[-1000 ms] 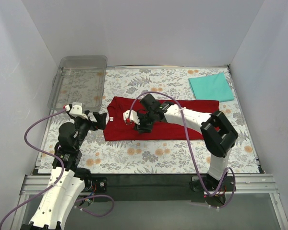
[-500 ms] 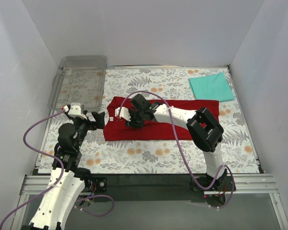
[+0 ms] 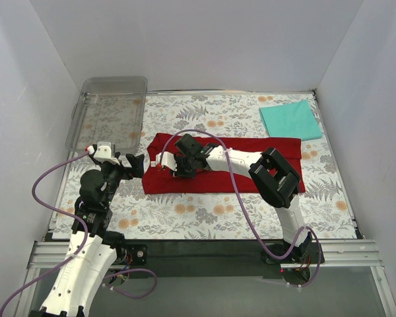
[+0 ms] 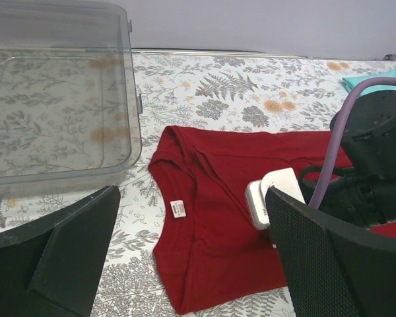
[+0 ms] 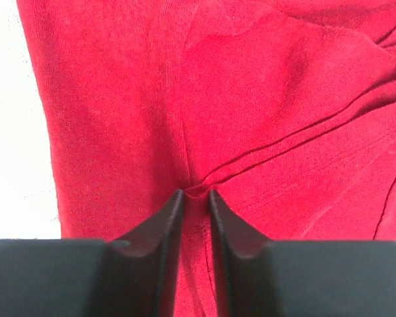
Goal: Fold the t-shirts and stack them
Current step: Fold the tshirt
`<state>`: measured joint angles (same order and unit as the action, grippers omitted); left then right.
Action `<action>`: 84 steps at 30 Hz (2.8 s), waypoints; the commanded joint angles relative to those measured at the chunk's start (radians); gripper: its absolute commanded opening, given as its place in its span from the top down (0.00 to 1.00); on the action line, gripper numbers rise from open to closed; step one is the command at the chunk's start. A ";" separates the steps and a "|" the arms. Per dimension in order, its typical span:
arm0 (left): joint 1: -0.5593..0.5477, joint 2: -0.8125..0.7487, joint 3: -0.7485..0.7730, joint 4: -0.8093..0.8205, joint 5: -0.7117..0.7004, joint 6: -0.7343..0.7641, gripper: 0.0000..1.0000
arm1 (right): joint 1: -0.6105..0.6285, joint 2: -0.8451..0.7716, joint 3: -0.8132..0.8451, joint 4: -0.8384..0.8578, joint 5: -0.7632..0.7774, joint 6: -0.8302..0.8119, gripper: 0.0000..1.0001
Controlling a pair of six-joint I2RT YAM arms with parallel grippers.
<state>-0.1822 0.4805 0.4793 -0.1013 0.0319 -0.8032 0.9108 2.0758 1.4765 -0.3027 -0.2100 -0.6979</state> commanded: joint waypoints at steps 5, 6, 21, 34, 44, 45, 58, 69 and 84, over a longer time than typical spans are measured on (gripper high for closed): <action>0.006 -0.003 -0.008 0.008 -0.018 0.013 0.15 | 0.000 -0.055 0.031 0.020 0.023 0.011 0.87; 0.006 -0.005 -0.008 0.008 -0.018 0.013 0.15 | 0.000 -0.065 0.033 0.020 0.029 0.012 0.88; 0.006 -0.006 -0.010 0.008 -0.018 0.015 0.15 | -0.079 -0.134 0.073 0.020 -0.019 0.069 0.91; 0.006 0.006 -0.010 0.006 -0.009 0.016 0.15 | -0.250 -0.077 0.145 0.096 0.066 0.291 0.91; 0.006 0.023 -0.014 0.011 0.016 0.015 0.15 | -0.273 -0.069 0.140 0.093 0.241 0.353 0.40; 0.006 0.029 -0.013 0.009 0.037 0.013 0.15 | -0.279 -0.080 0.136 0.093 0.242 0.359 0.41; 0.006 0.373 0.060 0.006 0.358 -0.140 0.17 | -0.730 -0.570 -0.273 -0.137 -0.313 0.181 0.43; 0.004 0.648 0.154 -0.098 0.281 -0.192 0.26 | -1.225 -0.767 -0.623 -0.220 -0.275 0.175 0.47; 0.004 0.711 0.153 -0.133 0.246 -0.143 0.27 | -1.336 -0.582 -0.621 -0.151 -0.261 0.181 0.54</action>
<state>-0.1822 1.1847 0.6037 -0.2295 0.2916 -0.9657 -0.4198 1.4784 0.8116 -0.4953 -0.4664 -0.5255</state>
